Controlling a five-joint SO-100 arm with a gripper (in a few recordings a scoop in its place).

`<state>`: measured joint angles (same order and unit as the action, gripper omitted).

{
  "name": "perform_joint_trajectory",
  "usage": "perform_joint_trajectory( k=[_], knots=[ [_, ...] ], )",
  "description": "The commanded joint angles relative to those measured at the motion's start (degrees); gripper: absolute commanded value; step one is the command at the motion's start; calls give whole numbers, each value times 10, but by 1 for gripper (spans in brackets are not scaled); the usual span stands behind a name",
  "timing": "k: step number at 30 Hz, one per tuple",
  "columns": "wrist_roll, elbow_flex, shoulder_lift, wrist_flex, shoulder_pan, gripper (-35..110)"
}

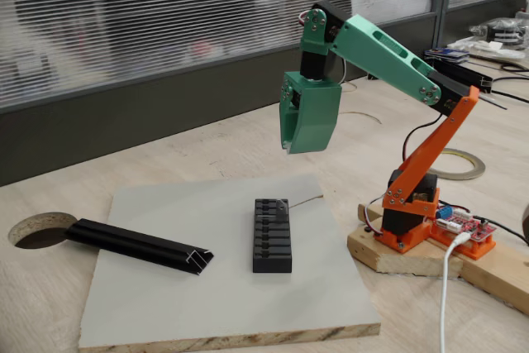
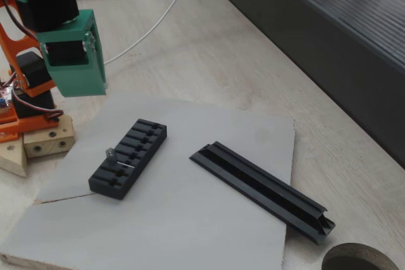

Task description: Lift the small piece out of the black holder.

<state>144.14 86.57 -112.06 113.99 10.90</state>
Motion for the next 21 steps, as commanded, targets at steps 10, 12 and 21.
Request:
perform_joint_trajectory(
  k=[10,12,21],
  knots=[
    [137,-1,-10,16,-4,13],
    [136,-2,-8,16,-4,13],
    [135,-1,-4,15,4,14]
  ],
)
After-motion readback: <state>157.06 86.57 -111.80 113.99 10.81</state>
